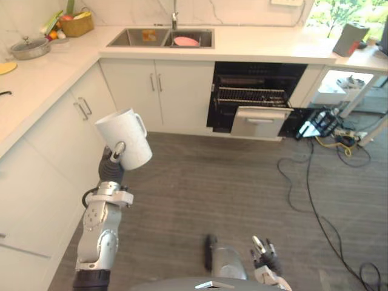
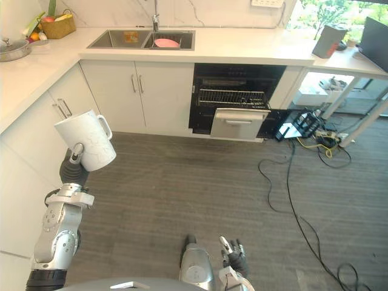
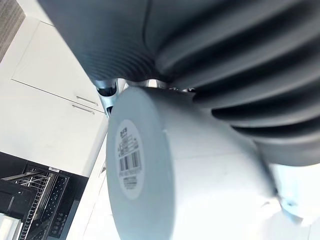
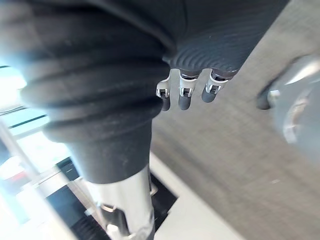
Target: Walk over to the sink, pick up the cup, carry it to the dishwasher, place the cup inside the dishwasher, then close the dishwasher door
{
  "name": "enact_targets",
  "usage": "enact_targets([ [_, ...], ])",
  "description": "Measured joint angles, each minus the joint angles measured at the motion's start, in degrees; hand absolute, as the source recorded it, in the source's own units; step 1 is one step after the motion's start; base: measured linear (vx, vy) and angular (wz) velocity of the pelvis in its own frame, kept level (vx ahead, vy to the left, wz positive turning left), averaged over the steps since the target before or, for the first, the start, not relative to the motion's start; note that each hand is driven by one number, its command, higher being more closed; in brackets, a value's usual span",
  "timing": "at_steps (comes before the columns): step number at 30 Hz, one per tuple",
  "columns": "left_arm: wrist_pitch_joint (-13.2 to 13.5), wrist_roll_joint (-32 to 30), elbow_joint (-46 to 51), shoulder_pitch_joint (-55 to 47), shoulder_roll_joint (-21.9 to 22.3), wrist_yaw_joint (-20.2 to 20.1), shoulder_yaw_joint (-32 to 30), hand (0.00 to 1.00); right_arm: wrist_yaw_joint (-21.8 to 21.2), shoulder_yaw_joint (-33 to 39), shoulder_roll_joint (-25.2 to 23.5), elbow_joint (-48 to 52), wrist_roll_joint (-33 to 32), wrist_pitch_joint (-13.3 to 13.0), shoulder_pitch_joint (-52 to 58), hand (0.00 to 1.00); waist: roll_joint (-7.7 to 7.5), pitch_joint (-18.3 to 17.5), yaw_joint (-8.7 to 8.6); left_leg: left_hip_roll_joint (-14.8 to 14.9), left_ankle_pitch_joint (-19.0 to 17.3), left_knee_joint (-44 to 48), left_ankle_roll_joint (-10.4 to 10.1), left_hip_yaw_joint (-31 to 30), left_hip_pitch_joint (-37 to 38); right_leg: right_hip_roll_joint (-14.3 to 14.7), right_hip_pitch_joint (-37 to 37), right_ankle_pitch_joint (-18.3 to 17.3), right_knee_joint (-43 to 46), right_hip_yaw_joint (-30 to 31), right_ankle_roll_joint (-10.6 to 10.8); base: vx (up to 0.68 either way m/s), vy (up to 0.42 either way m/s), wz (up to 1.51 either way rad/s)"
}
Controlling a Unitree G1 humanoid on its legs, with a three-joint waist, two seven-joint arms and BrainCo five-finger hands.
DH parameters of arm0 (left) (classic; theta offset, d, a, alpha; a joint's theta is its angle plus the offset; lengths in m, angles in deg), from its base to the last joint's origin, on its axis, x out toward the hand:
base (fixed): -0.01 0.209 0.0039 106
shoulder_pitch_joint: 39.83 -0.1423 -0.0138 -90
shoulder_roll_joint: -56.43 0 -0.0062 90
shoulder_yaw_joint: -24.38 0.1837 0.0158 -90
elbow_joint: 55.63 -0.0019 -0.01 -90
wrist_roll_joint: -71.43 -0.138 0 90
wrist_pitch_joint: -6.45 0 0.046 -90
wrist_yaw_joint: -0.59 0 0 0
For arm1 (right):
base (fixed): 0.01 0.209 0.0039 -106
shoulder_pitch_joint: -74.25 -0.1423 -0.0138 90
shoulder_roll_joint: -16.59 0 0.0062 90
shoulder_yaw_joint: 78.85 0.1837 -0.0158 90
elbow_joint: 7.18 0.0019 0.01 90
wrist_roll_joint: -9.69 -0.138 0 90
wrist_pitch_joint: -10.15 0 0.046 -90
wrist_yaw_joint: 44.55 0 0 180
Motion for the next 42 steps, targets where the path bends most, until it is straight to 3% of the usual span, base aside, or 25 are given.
enact_targets([
  [2,0.18,-0.31,0.72,-2.82,2.77,0.12,2.01,1.00,-0.04,-1.91,2.09,9.68,0.05,-1.59,0.32,0.00,3.74,-2.72,0.16,2.77,-3.87,4.47,1.46,1.07,0.97,2.20,-1.05,0.33,5.91,-1.41,-1.02,0.76,-0.148,0.02],
  [3,0.44,-0.29,0.78,-2.59,4.26,0.22,3.87,1.00,0.35,-1.90,2.18,14.01,0.05,-1.97,-0.75,0.00,4.56,-2.94,-0.12,6.12,-3.72,21.65,0.67,3.51,-5.16,1.89,0.02,-2.21,8.46,-2.70,-1.38,0.70,-0.146,0.22],
  [4,0.57,-0.26,0.80,-2.54,5.07,0.22,4.60,1.00,0.44,-1.72,2.27,16.13,0.07,-1.98,-0.88,0.00,4.86,-2.89,-0.13,8.44,-0.66,30.86,-0.43,4.18,-8.90,2.04,1.58,-3.76,8.58,-3.62,-1.50,0.76,-0.213,0.47],
  [5,0.88,-0.26,0.76,-2.65,6.60,0.04,7.17,1.00,0.53,-2.26,1.69,21.52,2.14,-1.76,-0.55,0.00,4.75,-2.44,0.80,16.56,6.15,51.70,-1.83,6.16,-17.36,3.87,7.91,-7.70,7.97,-4.30,-2.24,0.64,-0.185,0.33],
  [8,1.02,-0.11,0.03,-2.42,6.35,0.06,8.28,1.00,1.17,-1.66,1.86,22.34,4.72,-1.69,-1.66,0.00,4.55,-2.44,1.51,20.37,5.38,56.77,-1.33,6.72,-21.90,5.06,15.72,-10.92,4.97,-5.04,-2.51,0.64,-0.141,-0.04],
  [11,1.16,0.64,-2.29,-1.00,5.76,0.33,8.21,1.00,4.64,-0.54,3.24,17.92,4.75,2.17,-5.57,0.00,3.48,-2.54,2.46,17.49,3.15,35.92,-2.34,9.91,-26.18,3.78,22.46,-10.98,-1.43,-2.03,-1.15,0.64,-0.039,-0.48],
  [12,1.01,0.75,-2.75,-0.60,5.92,0.87,8.30,1.00,6.26,-0.03,4.11,14.22,5.30,4.36,-7.18,0.00,2.80,-2.67,2.74,12.21,6.69,14.86,-5.47,7.76,-26.55,1.82,23.89,-10.46,-3.54,-0.05,-0.25,0.57,0.063,-0.70],
  [13,0.90,0.75,-1.97,-0.62,6.10,0.93,8.29,1.00,7.42,0.32,4.56,12.12,6.34,5.21,-7.82,0.00,3.32,-2.69,2.87,10.55,9.55,5.76,-7.68,4.60,-27.75,1.62,24.43,-10.14,-4.63,1.38,0.24,0.55,0.099,-0.60],
  [15,0.30,0.73,0.57,-0.64,6.00,0.90,7.61,1.00,9.47,1.13,6.05,6.53,6.84,5.86,-8.80,0.00,4.81,-2.18,3.77,10.65,12.57,1.65,-10.41,-0.69,-32.19,2.23,26.60,-10.23,-7.16,3.84,0.42,0.48,0.223,-0.73],
  [17,0.27,0.77,0.43,-0.87,5.76,0.70,5.93,1.00,10.50,1.13,7.34,2.30,6.77,5.73,-8.74,0.00,6.55,-2.10,4.52,11.02,14.19,-0.73,-9.78,-1.87,-31.51,2.84,30.72,-11.67,-8.50,6.70,2.86,0.57,0.336,-0.99],
  [18,0.35,0.84,0.06,-1.29,4.85,0.23,5.05,1.00,11.01,1.16,7.85,0.62,6.70,5.01,-9.11,0.00,6.92,-2.13,4.65,10.37,20.72,2.26,-7.62,-2.31,-30.23,1.50,33.27,-13.85,-7.74,9.32,4.65,0.57,0.403,-0.96],
  [22,-0.21,0.53,-0.13,0.57,2.19,-1.17,4.25,1.00,13.26,2.56,6.48,1.27,6.78,2.59,-9.85,0.00,0.87,-2.74,3.42,3.19,16.07,9.57,-1.62,0.44,-29.42,-7.40,29.33,-12.89,6.38,10.62,5.54,0.57,0.379,-0.20],
  [23,-0.26,0.31,-0.13,1.18,2.13,-1.55,4.23,1.00,13.93,3.66,5.92,1.35,6.77,2.46,-10.40,0.00,0.01,-2.28,3.21,2.16,15.58,9.50,-1.35,0.82,-28.40,-8.73,27.66,-11.81,11.03,10.57,7.00,0.43,0.261,0.05],
  [24,-0.29,0.13,-0.21,1.77,1.74,-1.87,4.23,1.00,14.39,5.12,4.93,1.48,6.79,1.81,-11.33,0.00,-1.21,-1.46,3.17,0.69,14.04,9.12,-0.01,2.02,-25.52,-11.52,23.67,-6.99,21.76,10.20,11.97,0.32,0.176,-0.15],
  [25,-0.29,-0.23,-0.24,1.69,1.57,-1.98,4.23,1.00,14.68,5.24,4.53,1.52,7.04,1.47,-11.75,0.00,-1.50,-1.14,3.20,0.19,12.94,8.73,0.35,2.38,-23.56,-12.82,21.15,-5.33,27.45,10.16,13.13,0.38,0.186,-0.41],
  [27,-0.26,-1.87,-1.22,1.57,0.90,-1.25,4.38,1.00,15.41,4.72,3.47,2.30,11.67,0.47,-11.97,0.00,-0.13,-0.23,3.05,1.00,10.36,5.74,1.75,3.95,-15.85,-12.93,13.50,-9.96,42.22,6.18,7.88,0.35,0.136,-0.51],
  [28,0.17,-2.04,-1.18,1.71,0.87,-1.18,4.75,1.00,15.47,4.07,3.09,5.04,12.94,0.27,-10.82,0.00,1.28,-0.39,2.75,1.73,9.82,3.30,1.73,4.70,-13.18,-11.31,9.91,-12.29,41.59,2.28,6.64,0.36,0.093,-0.37],
  [31,1.79,-3.06,0.60,2.37,0.40,-1.60,4.79,1.00,16.34,4.79,1.29,14.10,13.56,-0.84,-7.91,0.00,1.96,-0.19,1.52,3.28,8.05,0.18,0.33,5.61,-9.15,-7.06,1.90,-14.10,25.74,-6.10,4.31,0.33,-0.009,-0.17],
  [33,2.27,-4.36,0.81,2.05,0.27,-2.10,4.21,1.00,16.71,5.83,1.29,16.15,13.75,-2.75,-7.29,0.00,1.60,0.27,1.54,3.74,7.17,-1.47,-2.06,7.69,-5.71,-6.95,0.34,-8.84,15.47,-13.73,2.75,0.42,-0.055,-0.45],
  [34,2.42,-5.00,1.26,1.32,-0.27,-1.79,3.87,1.00,16.63,5.88,1.28,17.27,14.69,-4.55,-7.05,0.00,-0.12,-0.10,1.72,2.58,5.78,-2.52,-3.80,9.10,-2.33,-7.39,0.56,2.29,9.09,-20.31,0.05,0.46,-0.055,-0.75],
  [35,2.60,-5.34,1.39,1.16,-0.60,-1.45,3.50,1.00,16.49,5.74,1.66,17.57,15.38,-5.45,-7.25,0.00,-0.64,-0.23,1.78,2.28,4.61,-2.51,-4.49,9.70,-1.01,-7.50,0.83,1.40,8.75,-22.90,-8.20,0.52,-0.085,-1.01],
  [37,2.80,-5.46,1.28,1.95,0.30,-0.47,4.11,1.00,16.43,6.20,3.94,20.03,16.25,-7.75,-9.19,0.00,2.88,-0.80,1.26,4.95,2.82,-1.28,-4.42,12.02,-0.62,-3.78,0.60,-3.11,8.75,-22.48,-8.05,0.49,-0.128,-0.75],
  [38,2.84,-5.66,1.22,2.71,0.37,-0.31,4.79,1.00,16.54,6.72,3.87,20.81,17.13,-8.13,-9.24,0.00,2.97,-0.70,1.21,5.29,2.71,0.48,-4.24,12.45,-1.10,-3.10,0.53,-4.17,8.53,-21.78,-7.28,0.36,-0.150,-0.43],
  [41,3.06,-5.90,1.18,3.59,0.50,1.54,6.64,1.00,17.70,7.16,4.03,21.80,21.94,-8.69,-10.26,0.00,3.12,-0.39,1.74,11.75,4.77,27.25,-3.17,13.67,-8.76,0.87,4.68,-6.80,6.04,-18.61,-6.60,0.31,-0.179,-0.73],
  [42,3.10,-5.88,0.68,3.35,0.66,2.92,6.65,1.00,17.87,6.86,4.57,21.73,23.17,-8.71,-11.21,0.00,3.99,-0.13,2.60,14.94,5.23,38.16,-4.55,12.10,-12.51,3.38,7.40,-6.71,3.63,-16.25,-6.48,0.23,-0.050,-1.22],
])
